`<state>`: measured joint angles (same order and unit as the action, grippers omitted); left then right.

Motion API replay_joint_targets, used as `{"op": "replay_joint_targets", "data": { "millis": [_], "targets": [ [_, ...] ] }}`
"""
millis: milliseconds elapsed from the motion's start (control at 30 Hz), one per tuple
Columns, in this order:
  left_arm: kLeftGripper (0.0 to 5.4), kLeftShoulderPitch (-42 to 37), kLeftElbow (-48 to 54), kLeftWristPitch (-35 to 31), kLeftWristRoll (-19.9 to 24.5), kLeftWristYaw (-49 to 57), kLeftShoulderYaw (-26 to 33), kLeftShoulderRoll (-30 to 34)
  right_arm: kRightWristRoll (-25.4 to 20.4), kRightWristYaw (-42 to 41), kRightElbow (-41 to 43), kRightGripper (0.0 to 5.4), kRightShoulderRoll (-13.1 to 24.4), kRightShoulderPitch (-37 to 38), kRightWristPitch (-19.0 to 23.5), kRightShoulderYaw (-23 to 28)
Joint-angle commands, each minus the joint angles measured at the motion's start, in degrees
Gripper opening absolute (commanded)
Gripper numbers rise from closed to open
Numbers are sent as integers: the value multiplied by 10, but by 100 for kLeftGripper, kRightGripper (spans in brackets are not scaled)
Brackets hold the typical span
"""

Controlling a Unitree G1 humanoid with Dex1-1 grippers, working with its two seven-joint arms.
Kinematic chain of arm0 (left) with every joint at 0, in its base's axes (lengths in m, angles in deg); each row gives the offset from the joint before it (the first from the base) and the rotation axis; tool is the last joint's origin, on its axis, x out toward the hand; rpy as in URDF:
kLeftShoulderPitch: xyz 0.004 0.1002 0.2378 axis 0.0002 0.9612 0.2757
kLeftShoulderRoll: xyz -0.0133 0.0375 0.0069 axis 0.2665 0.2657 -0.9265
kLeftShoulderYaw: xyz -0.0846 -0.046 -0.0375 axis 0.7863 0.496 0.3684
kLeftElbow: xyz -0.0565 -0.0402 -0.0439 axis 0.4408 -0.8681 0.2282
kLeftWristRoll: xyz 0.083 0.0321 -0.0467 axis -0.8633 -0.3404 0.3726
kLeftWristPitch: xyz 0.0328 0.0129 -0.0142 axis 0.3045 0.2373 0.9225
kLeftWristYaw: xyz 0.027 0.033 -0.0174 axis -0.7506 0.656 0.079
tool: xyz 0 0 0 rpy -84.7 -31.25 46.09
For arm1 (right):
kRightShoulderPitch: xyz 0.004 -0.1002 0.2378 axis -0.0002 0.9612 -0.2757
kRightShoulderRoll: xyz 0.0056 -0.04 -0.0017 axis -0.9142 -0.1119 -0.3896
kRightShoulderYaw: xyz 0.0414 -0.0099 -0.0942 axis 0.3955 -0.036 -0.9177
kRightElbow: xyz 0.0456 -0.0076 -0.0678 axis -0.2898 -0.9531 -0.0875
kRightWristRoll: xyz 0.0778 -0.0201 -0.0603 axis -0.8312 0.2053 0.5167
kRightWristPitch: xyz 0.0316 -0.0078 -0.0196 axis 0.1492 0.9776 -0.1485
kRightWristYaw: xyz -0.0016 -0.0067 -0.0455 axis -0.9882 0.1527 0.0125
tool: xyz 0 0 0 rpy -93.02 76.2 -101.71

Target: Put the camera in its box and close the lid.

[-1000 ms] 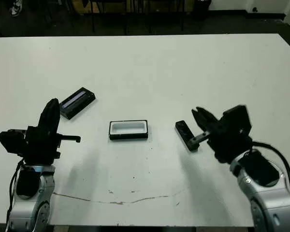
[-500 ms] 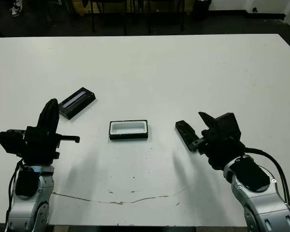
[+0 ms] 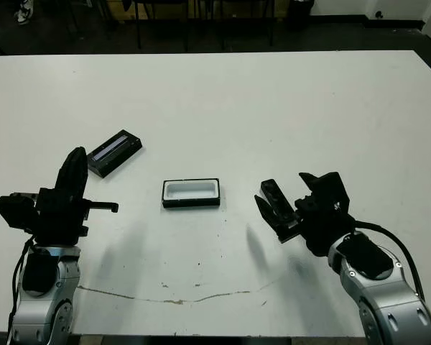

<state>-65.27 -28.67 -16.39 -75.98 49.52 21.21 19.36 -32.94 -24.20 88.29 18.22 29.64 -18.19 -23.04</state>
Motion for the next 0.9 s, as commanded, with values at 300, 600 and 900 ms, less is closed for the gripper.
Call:
{"op": "replay_joint_targets", "data": {
  "millis": [300,600,900],
  "targets": [
    [0,10,-4,-11,-1,1,1,3,11,18,-52,538,-28,30,-10,-12],
    [0,11,-6,-7,-2,-1,0,4,46,47,-75,538,-44,54,-30,-35],
    [0,9,-4,-13,-2,1,0,3,50,66,-76,452,-63,63,-48,-32]
  ]
}}
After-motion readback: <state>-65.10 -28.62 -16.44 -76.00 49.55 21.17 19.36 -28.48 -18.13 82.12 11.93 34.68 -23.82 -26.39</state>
